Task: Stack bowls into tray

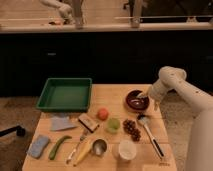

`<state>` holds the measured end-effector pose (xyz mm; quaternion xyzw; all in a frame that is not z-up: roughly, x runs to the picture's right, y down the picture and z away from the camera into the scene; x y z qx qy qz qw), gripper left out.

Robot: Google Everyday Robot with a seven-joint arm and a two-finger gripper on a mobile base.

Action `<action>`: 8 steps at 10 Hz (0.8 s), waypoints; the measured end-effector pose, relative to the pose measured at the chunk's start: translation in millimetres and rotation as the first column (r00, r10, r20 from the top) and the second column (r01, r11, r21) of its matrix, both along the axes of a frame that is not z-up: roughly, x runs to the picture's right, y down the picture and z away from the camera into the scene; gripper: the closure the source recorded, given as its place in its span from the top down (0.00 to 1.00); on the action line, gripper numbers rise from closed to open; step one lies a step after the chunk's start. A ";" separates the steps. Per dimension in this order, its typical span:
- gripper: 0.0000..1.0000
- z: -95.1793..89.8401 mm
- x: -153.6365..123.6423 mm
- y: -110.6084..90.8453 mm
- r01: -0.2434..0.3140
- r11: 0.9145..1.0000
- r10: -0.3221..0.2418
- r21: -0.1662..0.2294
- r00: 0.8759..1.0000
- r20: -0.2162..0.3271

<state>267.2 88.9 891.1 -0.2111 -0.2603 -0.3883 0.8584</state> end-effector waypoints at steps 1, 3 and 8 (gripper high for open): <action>0.80 2.7 -2.8 0.4 -0.003 1.000 0.003 -0.012 1.000 0.004; 0.80 5.9 0.0 4.7 -0.009 0.999 0.009 -0.033 1.000 0.004; 0.80 14.7 -1.1 10.5 -0.008 0.998 0.009 -0.066 1.000 0.022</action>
